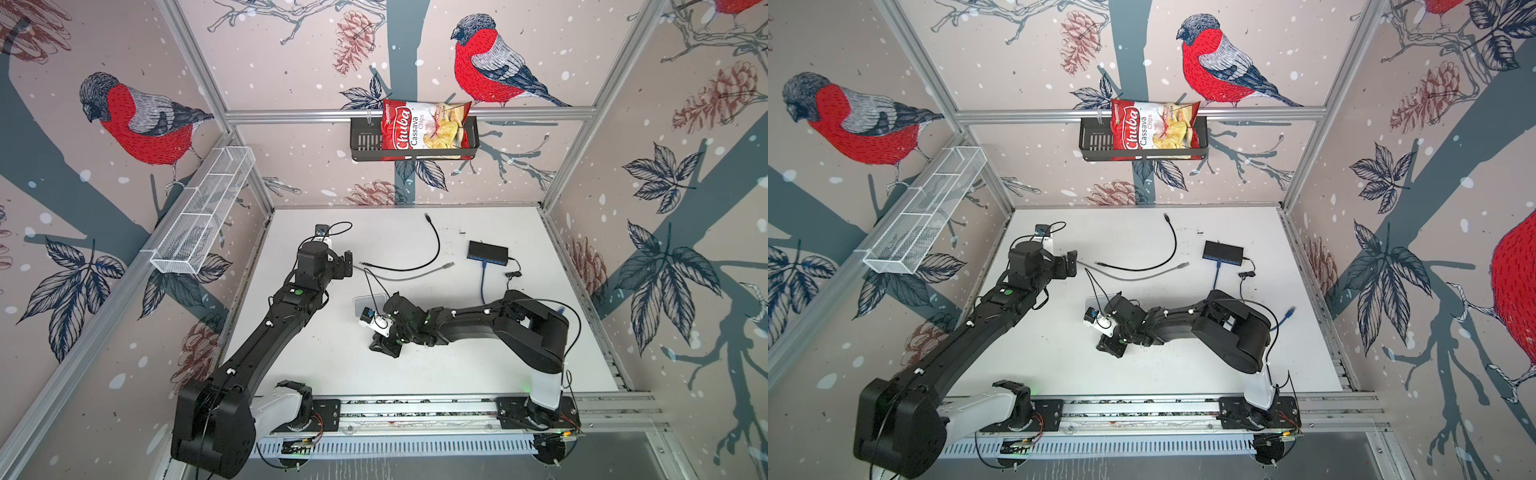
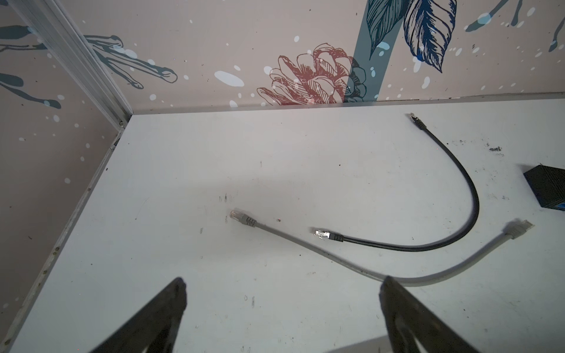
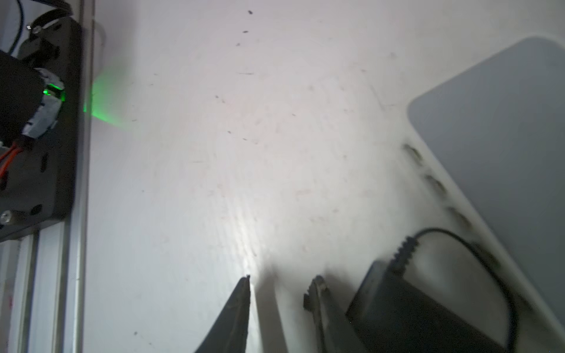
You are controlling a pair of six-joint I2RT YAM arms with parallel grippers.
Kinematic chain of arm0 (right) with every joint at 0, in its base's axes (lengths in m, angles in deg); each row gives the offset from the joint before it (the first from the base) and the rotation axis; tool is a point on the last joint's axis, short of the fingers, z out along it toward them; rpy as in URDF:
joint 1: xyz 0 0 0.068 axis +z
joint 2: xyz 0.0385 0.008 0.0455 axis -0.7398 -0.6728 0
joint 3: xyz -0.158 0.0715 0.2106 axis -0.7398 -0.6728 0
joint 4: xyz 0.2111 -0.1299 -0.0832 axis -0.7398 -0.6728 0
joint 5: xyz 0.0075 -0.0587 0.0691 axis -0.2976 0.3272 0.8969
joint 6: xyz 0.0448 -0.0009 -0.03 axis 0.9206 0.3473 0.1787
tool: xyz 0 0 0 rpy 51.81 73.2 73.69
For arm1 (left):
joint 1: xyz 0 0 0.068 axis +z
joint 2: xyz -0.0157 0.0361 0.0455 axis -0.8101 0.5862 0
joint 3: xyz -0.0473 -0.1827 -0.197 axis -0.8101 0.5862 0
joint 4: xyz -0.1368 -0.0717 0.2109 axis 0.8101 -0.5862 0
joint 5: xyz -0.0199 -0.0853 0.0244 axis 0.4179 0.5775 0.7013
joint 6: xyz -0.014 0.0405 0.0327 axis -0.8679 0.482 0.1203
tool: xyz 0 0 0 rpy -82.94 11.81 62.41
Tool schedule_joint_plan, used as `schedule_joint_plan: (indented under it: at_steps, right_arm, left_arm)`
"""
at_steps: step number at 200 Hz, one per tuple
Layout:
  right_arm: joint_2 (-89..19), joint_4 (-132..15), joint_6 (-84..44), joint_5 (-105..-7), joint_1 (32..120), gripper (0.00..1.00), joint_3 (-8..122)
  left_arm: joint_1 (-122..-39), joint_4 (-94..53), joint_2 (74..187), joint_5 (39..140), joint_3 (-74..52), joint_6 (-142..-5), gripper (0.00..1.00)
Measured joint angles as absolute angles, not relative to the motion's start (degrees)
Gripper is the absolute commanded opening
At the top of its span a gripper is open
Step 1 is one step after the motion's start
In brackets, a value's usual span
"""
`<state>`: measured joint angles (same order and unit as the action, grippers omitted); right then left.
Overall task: Insert the plug into the switch port
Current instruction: 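Set the white router on the table and release it with the left gripper, then move the right gripper toward the black ethernet cable's plug end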
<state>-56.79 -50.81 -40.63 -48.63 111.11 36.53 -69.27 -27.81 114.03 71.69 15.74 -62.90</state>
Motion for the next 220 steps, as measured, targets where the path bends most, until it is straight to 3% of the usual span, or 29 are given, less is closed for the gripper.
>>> schedule_joint_plan:
  at_steps: [174,220]
  right_arm:
    - [-59.55,-54.66,-37.70,-55.77,98.67,0.37,42.72]
    - [-54.76,-58.31,-40.81,-54.29,97.76,0.37,41.58]
  left_arm:
    - [-69.25,-30.06,114.14,77.17,17.73,-65.59,0.97]
    - [-69.25,-29.40,113.66,76.58,18.56,-67.45,0.97]
